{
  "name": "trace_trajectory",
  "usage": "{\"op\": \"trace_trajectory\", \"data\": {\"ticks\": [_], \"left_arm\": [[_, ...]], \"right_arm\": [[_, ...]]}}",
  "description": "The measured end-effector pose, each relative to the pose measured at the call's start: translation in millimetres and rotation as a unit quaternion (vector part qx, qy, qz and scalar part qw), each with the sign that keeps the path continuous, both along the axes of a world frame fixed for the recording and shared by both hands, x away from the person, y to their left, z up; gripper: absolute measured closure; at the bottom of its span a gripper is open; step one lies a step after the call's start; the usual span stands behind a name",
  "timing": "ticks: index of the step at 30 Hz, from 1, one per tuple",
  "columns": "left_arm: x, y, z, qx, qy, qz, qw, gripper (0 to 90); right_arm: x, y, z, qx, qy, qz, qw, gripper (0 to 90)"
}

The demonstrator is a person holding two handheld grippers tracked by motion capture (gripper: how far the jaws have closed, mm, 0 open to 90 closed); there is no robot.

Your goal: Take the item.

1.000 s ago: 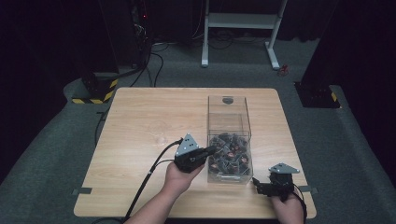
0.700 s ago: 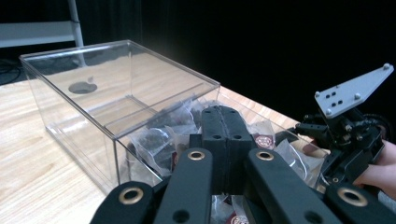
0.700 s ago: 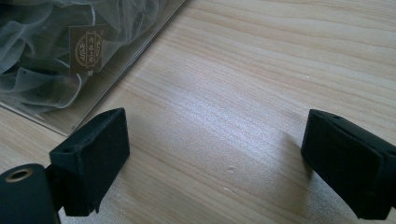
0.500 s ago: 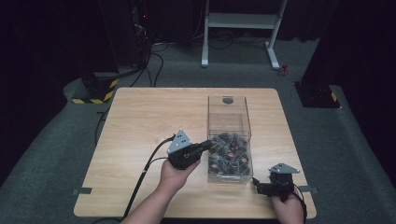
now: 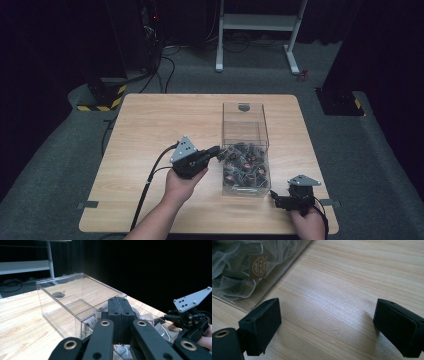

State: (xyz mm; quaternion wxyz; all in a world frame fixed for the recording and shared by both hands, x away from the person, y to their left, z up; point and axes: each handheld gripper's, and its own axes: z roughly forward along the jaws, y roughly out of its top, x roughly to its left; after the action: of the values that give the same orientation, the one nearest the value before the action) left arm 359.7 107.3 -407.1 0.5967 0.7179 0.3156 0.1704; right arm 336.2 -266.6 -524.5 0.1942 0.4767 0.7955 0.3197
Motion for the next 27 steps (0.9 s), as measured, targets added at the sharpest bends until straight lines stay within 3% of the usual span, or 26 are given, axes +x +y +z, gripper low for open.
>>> {"op": "trace_trajectory", "data": {"ticks": [27], "left_arm": [[9.9, 50.1, 6.0, -0.001, -0.01, 0.063, 0.998, 89.9]], "right_arm": [[0.0, -0.1, 0.0, 0.0, 0.0, 0.0, 1.0, 7.8]]}}
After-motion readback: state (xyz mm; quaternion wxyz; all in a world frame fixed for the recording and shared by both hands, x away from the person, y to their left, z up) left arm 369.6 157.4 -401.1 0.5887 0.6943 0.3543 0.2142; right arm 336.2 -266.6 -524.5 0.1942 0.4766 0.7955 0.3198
